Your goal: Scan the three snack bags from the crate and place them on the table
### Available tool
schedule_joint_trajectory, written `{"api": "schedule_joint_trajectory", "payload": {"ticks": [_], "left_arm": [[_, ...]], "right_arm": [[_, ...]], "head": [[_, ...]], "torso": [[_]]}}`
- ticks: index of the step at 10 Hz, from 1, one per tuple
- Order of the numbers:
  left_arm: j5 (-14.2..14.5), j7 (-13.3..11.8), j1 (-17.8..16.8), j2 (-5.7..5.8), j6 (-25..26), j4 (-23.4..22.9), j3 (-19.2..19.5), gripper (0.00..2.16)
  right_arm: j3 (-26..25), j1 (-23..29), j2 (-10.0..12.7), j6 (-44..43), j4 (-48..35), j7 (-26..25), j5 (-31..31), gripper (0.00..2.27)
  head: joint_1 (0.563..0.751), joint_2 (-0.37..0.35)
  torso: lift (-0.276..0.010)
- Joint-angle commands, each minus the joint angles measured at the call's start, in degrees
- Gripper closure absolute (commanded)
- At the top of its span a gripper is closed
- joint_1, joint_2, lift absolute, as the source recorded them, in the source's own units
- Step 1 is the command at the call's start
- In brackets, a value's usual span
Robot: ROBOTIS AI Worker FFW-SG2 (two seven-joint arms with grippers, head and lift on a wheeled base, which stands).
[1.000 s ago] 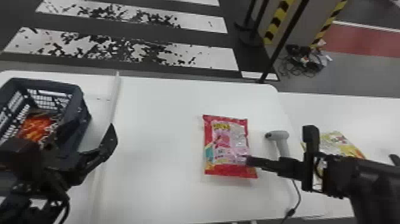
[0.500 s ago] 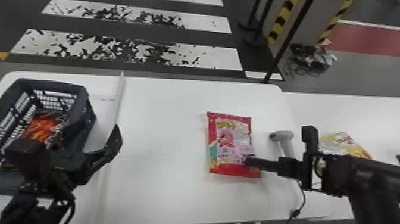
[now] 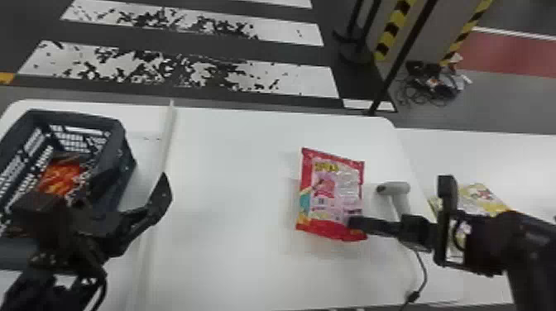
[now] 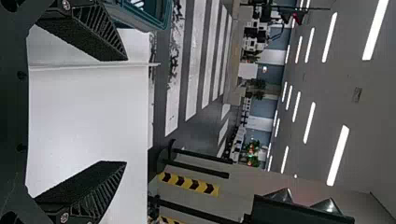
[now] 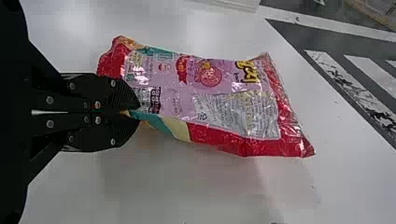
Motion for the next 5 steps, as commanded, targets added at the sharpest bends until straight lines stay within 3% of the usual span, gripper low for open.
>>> {"api": "schedule_joint_trajectory", "payload": {"ticks": [1,5], "left_arm": [[0.06,0.00,-0.09,0.08,0.00,-0.02,0.02,0.08],[0.06,0.00,-0.18,0.00,0.00,-0.19,-0.07,0.08]], "right_arm": [[-4.84,0.52,0.00,3.79,-2.58,0.60,-3.56,2.26],[-18.29,-0.88,-1.67,6.77,-3.99,-0.81,-13.23,2.26]], "head": [[0.695,-0.169],[0.695,-0.224]], "torso": [[-0.062],[-0.062]]}}
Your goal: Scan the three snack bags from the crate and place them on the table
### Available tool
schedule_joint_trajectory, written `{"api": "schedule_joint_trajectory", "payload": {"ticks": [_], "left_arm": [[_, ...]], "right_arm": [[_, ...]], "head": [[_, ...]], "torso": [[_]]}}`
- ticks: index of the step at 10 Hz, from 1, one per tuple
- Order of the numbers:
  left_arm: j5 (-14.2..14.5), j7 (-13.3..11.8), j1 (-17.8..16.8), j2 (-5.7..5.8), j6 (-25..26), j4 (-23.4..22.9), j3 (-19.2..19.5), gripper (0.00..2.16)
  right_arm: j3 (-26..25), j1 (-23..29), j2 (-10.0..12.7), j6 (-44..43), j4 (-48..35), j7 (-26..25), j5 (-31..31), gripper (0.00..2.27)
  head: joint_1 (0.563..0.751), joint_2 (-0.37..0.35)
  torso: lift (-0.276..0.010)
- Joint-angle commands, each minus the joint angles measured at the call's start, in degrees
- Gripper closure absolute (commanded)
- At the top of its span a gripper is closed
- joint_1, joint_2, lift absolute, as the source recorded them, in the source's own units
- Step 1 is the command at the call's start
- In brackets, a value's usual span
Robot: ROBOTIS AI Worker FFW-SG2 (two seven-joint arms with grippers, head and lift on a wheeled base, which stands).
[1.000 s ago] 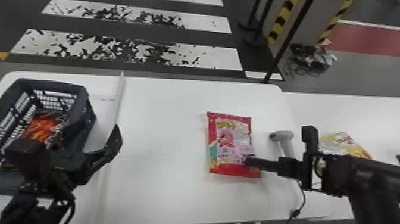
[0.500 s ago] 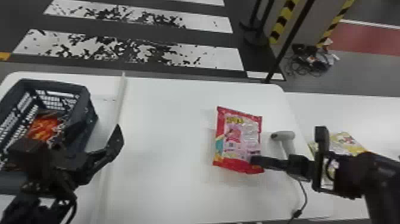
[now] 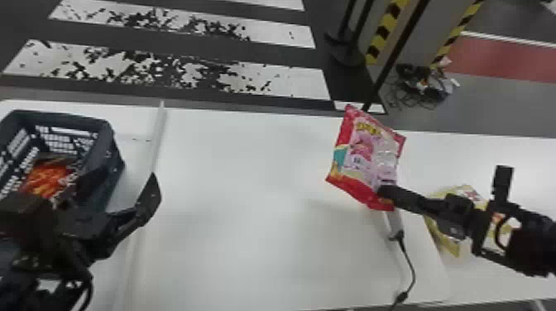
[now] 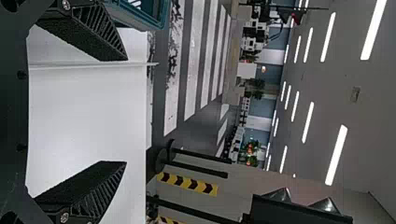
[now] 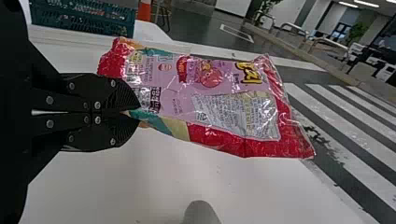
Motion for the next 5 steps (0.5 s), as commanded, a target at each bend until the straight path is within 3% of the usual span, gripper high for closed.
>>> {"api": "schedule_joint_trajectory", "payload": {"ticks": [1,3,5], "left_arm": [[0.00,0.00,0.07,0.07,0.00,-0.16,0.00,0.08],[0.00,0.26,0.43,-0.02,-0.88,-0.42,0.00,0.08],[0.00,2.81,0.51,-0.10,-1.23,-0.69,-0.36,0.08]], "right_arm": [[-5.27,-0.69,-0.42,-1.23,0.56,-2.54,-2.88,2.25],[-9.58,-1.05,-0.60,-9.84,4.69,-6.23,-5.69,2.26],[-10.98,-0.96,-1.04,-20.04,9.96,-12.83,-8.86,2.26]], "head": [[0.695,-0.252],[0.695,-0.307],[0.695,-0.350]], "torso": [[-0.062],[-0.062],[-0.062]]}}
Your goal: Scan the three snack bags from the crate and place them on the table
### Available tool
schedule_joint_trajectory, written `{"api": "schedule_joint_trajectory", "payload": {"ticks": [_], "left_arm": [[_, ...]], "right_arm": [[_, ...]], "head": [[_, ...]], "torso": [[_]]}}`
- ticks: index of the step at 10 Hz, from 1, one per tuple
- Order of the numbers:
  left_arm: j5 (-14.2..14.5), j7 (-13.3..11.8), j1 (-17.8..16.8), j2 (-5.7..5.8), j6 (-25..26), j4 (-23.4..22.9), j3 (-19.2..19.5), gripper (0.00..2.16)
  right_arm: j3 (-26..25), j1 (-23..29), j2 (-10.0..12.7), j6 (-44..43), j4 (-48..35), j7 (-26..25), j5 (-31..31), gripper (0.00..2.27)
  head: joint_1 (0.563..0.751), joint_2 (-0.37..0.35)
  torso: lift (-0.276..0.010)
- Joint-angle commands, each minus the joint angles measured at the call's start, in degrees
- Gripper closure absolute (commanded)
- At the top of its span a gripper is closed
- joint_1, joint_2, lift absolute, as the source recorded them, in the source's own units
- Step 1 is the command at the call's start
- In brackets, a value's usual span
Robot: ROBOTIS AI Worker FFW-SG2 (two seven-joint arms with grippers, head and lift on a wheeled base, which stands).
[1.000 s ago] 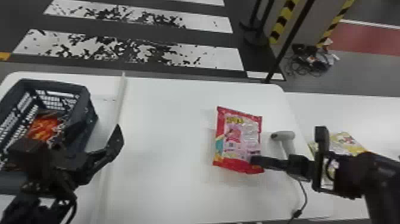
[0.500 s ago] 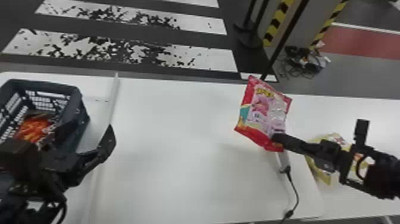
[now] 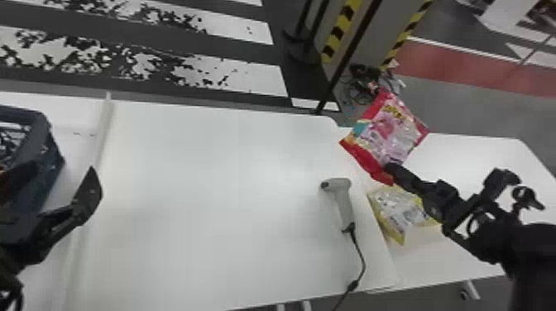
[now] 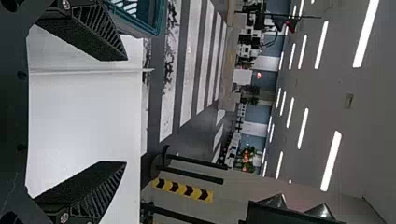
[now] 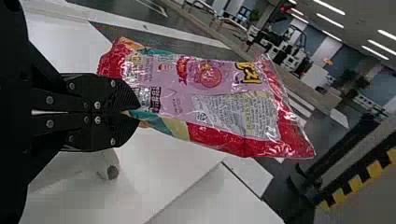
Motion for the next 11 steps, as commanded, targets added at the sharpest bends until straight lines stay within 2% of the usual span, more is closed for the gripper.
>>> {"api": "schedule_joint_trajectory", "payload": {"ticks": [1,4,5,6,7,8,9,11], "left_arm": [[0.00,0.49,0.09,0.00,-0.16,-0.26,-0.23,0.08],[0.00,0.67,0.09,0.00,0.02,-0.17,-0.23,0.08],[0.00,0.67,0.18,0.00,0.02,-0.17,-0.23,0.08],[0.00,0.67,0.18,0.00,0.02,0.01,-0.32,0.08],[0.00,0.67,0.18,0.00,0.02,0.01,-0.32,0.08],[0.09,0.67,0.27,0.00,-0.16,-0.08,-0.32,0.08],[0.09,0.67,0.27,-0.18,0.02,-0.08,-0.32,0.08],[0.00,0.67,0.44,-0.44,-0.16,-0.08,-0.40,0.08]], "right_arm": [[-0.65,0.00,-0.19,-8.24,4.54,-4.18,-2.61,2.26],[-0.65,-0.87,-1.69,-18.43,13.33,-15.08,-6.12,2.24],[-0.65,-1.67,-2.21,-20.54,16.14,-17.89,-6.39,1.99],[-0.57,-2.10,-2.65,-22.83,18.16,-19.56,-6.48,1.66],[-0.57,-2.63,-3.09,-23.88,20.27,-20.00,-6.48,1.06],[-0.57,-2.72,-3.18,-24.06,21.15,-20.08,-6.48,0.05],[-0.48,-2.19,-3.18,-25.11,21.06,-21.49,-6.48,0.00],[-0.39,-1.14,-3.09,-25.64,19.22,-22.99,-6.48,0.06]], "head": [[0.695,-0.350],[0.695,-0.350],[0.695,-0.350],[0.695,-0.350],[0.695,-0.350],[0.695,-0.350],[0.695,-0.350],[0.695,-0.350]], "torso": [[-0.062],[-0.062],[-0.062],[-0.062],[-0.062],[-0.062],[-0.062],[-0.062]]}}
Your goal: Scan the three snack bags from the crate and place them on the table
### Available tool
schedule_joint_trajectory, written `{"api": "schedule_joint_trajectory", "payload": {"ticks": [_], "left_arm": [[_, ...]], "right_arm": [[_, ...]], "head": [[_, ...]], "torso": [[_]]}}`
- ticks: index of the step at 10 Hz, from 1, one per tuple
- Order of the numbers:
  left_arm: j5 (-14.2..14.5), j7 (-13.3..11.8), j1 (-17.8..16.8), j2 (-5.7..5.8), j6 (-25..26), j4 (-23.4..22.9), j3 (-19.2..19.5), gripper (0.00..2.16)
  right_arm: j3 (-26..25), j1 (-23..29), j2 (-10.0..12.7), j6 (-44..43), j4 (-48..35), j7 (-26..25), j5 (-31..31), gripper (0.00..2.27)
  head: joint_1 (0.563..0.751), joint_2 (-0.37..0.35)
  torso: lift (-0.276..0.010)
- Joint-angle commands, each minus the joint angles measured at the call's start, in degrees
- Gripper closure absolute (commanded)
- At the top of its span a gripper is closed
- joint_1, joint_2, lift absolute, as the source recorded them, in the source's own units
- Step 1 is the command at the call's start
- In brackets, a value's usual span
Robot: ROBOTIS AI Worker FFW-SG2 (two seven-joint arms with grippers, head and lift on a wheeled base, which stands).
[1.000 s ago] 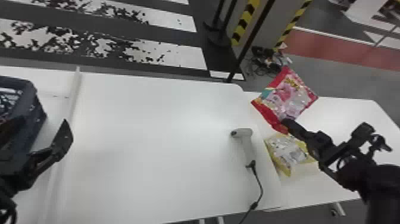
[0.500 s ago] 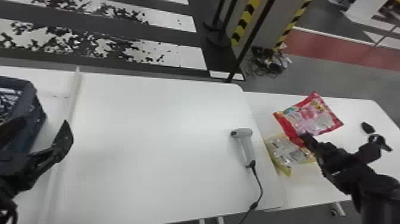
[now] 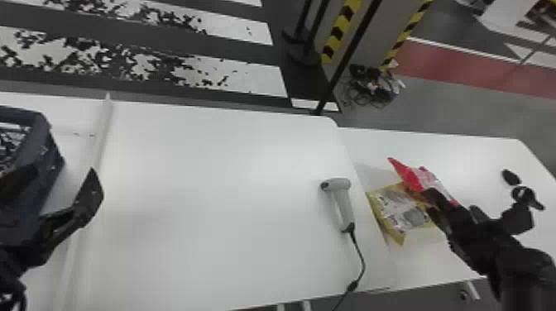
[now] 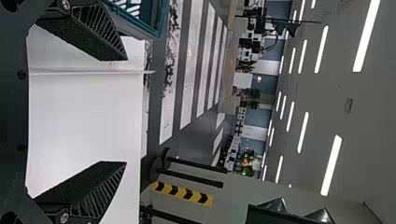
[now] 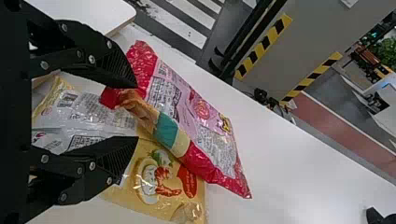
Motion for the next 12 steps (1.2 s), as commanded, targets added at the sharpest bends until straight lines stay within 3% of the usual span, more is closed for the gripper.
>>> {"api": "schedule_joint_trajectory", "payload": {"ticks": [1,3,5,8,12], "left_arm": [[-0.02,-0.09,0.05,-0.36,0.00,-0.09,-0.04,0.08],[-0.46,-0.09,0.32,-0.80,0.00,-0.53,-0.22,0.08],[-1.16,0.00,0.58,-1.24,0.18,-0.97,-0.39,0.08],[-2.13,0.08,0.58,-1.77,0.35,-1.32,-1.01,0.08],[-3.44,0.52,0.58,-2.47,1.58,-1.76,-1.97,0.08]], "right_arm": [[0.02,1.65,0.23,-0.75,-2.86,-0.36,-0.02,0.06],[0.02,6.93,3.75,-3.73,-15.17,-1.85,0.86,0.06],[1.42,11.59,9.20,-5.67,-29.76,-1.85,5.60,0.06],[12.06,19.23,15.53,-17.09,-47.95,-3.17,15.27,0.06],[29.02,26.79,16.76,-33.44,-53.66,-3.34,27.13,0.06]], "head": [[0.695,-0.350],[0.695,-0.350],[0.695,-0.350],[0.695,-0.350],[0.695,-0.350]], "torso": [[-0.062],[-0.062],[-0.062],[-0.062],[-0.062]]}}
